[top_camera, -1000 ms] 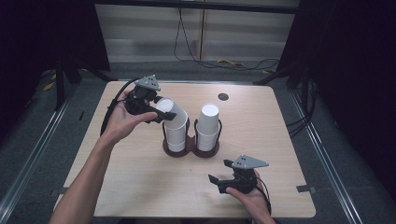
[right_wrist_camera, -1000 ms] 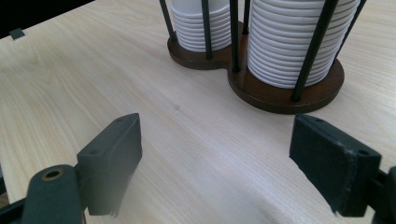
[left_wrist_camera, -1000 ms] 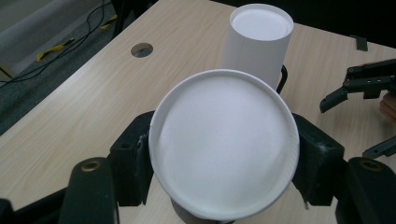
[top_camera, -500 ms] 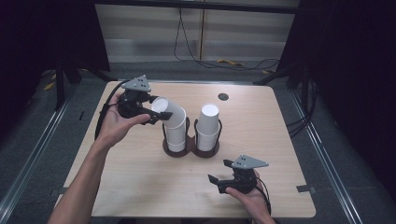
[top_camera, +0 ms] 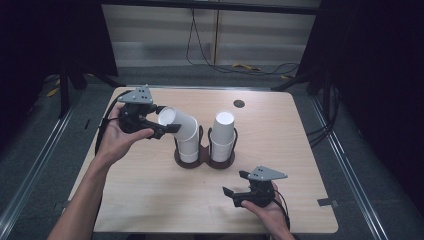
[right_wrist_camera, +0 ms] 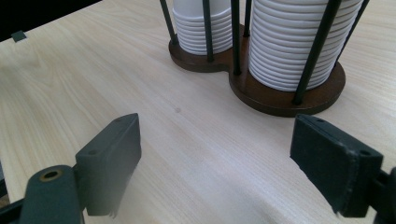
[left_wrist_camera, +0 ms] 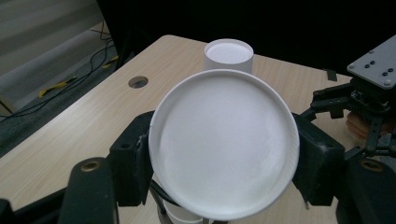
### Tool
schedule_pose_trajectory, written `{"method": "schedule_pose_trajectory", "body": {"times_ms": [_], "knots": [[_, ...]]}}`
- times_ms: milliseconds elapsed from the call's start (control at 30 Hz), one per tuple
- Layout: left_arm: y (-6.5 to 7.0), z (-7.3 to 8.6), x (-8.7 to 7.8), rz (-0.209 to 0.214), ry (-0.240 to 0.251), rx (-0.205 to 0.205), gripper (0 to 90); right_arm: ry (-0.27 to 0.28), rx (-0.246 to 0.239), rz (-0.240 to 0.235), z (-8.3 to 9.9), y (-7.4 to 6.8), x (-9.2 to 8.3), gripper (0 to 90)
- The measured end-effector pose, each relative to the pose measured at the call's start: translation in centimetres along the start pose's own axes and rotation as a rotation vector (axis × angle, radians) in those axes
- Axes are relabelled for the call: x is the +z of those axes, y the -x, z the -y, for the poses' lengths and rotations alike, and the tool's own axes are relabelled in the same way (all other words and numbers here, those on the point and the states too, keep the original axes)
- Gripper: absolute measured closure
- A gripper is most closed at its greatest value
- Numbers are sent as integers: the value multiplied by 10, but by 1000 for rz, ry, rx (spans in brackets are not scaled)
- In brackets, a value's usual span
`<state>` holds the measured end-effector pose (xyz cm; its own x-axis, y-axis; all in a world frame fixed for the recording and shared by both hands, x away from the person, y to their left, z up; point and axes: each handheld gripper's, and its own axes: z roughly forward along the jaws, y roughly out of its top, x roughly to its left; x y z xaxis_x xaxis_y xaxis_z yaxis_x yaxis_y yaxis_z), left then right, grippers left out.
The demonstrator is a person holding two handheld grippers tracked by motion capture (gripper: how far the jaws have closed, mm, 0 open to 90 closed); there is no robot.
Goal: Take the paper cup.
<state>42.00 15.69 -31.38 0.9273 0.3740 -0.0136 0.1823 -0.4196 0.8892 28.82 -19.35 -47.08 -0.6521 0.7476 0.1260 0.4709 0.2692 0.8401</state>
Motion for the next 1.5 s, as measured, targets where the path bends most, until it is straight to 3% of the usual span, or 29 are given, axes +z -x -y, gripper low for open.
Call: {"method": "schedule_pose_trajectory", "body": {"times_ms": [167,500,733,900,1000,1067,1500], "knots": [[8,2,-2,11,14,8,329,1,2,-1,0,0,0,162],[18,13,-5,45,21,-26,329,13,2,-10,-3,-1,-1,152],[30,25,-6,24,19,-5,325,34,-12,-31,-9,-3,-1,151],[36,34,-1,41,22,-12,324,51,-19,-48,-15,-5,-1,151],[40,41,3,30,37,17,323,59,-28,-55,-19,-7,-1,151],[41,45,6,57,40,3,323,60,-32,-62,-21,-8,-1,151],[50,73,25,118,34,-9,323,64,-76,-99,-37,-18,8,136]]}}
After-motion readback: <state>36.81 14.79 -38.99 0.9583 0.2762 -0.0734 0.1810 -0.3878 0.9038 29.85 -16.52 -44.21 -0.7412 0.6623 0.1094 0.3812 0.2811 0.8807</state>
